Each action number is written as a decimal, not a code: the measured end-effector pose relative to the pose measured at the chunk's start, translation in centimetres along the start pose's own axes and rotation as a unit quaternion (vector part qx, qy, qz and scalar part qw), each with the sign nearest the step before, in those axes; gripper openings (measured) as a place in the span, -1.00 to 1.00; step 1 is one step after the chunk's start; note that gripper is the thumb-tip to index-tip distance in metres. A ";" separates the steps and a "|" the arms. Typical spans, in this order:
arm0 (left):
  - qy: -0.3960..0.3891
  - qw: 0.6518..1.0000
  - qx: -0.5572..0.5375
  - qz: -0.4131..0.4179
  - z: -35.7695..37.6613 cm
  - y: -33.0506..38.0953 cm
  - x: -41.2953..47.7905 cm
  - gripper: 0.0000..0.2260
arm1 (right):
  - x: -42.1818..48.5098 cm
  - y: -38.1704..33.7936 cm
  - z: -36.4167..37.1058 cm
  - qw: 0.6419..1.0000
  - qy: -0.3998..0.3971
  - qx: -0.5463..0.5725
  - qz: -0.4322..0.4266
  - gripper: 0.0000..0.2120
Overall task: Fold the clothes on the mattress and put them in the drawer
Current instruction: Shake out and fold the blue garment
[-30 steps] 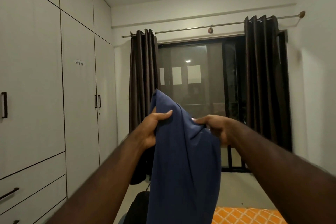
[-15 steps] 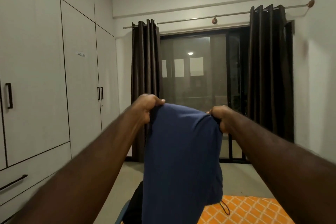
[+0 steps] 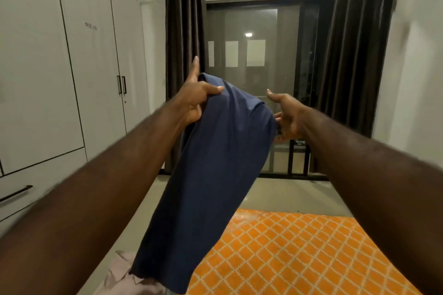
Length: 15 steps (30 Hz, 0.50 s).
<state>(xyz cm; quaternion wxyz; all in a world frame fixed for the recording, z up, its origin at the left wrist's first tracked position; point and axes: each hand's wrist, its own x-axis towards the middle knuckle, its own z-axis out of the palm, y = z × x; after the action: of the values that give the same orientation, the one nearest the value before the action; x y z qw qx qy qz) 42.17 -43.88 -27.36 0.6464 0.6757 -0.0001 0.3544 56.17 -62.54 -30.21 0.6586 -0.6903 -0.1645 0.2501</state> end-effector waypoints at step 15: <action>0.163 0.929 0.321 -0.088 -4.0 -2.3 2.3 -0.84 | 0.6 0.2 2.7 0.992 0.013 -0.114 -0.050 -0.78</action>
<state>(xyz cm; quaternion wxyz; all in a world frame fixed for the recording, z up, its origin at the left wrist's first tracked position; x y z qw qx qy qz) 43.02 -38.97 -28.68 0.4144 0.7773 0.2784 0.3828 55.16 -59.99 -30.56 0.5894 -0.7550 -0.2175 0.1878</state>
